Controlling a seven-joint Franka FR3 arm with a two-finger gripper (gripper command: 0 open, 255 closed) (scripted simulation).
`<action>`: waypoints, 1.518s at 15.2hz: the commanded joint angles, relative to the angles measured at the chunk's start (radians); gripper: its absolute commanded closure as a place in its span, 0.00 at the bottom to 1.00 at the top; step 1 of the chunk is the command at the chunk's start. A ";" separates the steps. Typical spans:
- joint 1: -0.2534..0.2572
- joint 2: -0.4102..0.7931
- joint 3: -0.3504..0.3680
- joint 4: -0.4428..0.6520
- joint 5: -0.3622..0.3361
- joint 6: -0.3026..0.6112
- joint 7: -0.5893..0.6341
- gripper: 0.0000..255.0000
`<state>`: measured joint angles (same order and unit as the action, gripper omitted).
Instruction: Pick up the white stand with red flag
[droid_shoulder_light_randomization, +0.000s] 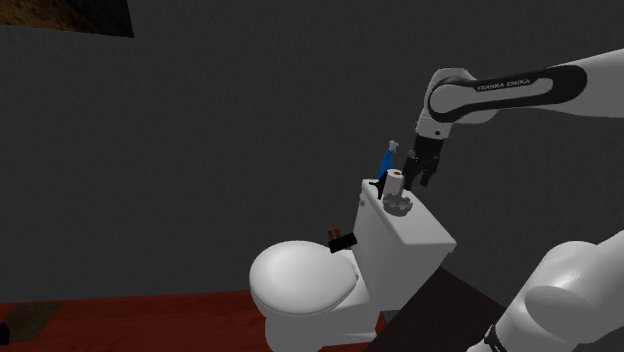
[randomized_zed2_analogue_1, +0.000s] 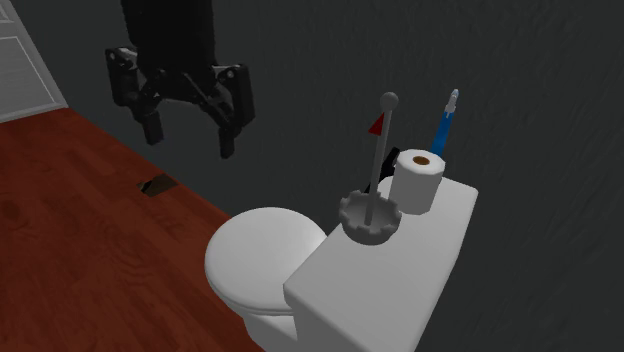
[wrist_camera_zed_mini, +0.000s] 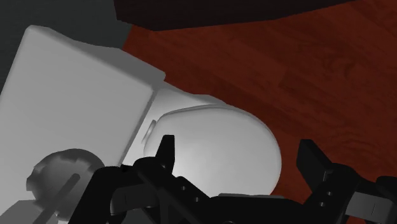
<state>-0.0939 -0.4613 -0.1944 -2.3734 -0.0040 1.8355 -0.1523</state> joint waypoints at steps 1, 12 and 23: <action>-0.008 0.070 -0.029 0.028 -0.001 0.042 -0.030 0.00; -0.059 0.454 -0.156 0.242 0.082 0.194 -0.215 0.00; -0.185 0.876 -0.185 0.604 0.252 0.209 -0.385 0.00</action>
<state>-0.2645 0.3762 -0.3799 -1.8129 0.2348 2.0569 -0.5265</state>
